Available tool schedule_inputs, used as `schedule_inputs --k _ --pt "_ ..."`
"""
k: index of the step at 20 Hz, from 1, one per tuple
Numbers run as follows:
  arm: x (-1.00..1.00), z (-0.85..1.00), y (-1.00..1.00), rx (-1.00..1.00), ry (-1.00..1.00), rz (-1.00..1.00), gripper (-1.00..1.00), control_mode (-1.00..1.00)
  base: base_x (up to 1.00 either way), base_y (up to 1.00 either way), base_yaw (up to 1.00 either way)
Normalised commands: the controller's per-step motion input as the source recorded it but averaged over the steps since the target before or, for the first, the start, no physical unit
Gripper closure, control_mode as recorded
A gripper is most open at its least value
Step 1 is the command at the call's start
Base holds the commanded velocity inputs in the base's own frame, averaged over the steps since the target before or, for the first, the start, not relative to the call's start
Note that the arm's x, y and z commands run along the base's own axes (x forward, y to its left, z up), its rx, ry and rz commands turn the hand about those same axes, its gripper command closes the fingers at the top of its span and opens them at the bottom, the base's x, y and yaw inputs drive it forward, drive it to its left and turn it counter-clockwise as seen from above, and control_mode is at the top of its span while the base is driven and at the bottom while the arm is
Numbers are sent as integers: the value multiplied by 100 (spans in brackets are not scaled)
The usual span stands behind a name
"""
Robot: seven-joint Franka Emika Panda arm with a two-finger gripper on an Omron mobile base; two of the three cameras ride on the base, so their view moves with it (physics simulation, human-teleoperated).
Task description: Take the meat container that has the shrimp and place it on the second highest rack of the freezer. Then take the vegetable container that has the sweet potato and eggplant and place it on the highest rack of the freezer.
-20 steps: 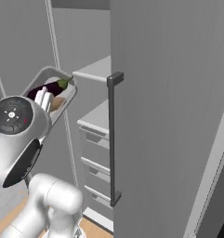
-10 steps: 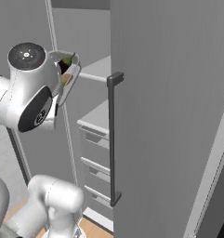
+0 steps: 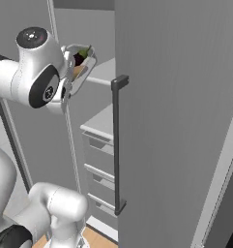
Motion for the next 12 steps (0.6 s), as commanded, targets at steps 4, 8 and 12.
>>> schedule_inputs --k 4,8,12 --pt "55 5 0 0 -10 -4 100 -100 0 0 0" --pt "48 0 0 0 0 0 100 -100 0 0 0" --pt "34 0 -7 0 0 0 100 -100 0 0 0"
